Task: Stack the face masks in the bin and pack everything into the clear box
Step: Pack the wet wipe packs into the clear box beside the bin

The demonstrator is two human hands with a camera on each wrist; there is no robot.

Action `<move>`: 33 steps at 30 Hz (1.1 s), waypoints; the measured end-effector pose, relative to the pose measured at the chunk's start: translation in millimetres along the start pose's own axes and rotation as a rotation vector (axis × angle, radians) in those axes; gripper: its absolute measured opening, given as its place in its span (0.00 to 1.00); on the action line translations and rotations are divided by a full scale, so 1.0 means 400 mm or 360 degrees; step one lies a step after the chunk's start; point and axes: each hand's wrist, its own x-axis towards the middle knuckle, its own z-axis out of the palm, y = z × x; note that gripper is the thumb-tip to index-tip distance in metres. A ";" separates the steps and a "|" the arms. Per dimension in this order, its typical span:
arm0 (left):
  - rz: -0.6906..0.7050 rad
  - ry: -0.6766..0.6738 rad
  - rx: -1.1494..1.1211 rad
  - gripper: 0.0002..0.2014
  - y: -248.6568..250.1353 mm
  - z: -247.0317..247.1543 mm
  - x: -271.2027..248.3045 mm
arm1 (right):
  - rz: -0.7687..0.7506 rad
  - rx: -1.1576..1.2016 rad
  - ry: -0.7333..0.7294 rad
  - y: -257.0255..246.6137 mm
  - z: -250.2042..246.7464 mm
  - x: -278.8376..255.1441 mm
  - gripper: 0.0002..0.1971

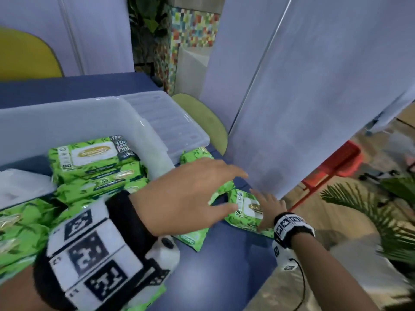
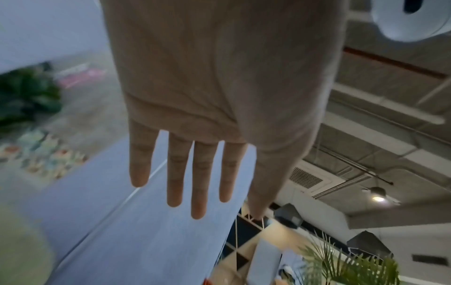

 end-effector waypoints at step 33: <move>-0.0272 0.0757 -0.1723 0.18 0.038 0.026 -0.095 | -0.1341 0.1811 0.0405 -0.214 -0.419 -0.512 0.34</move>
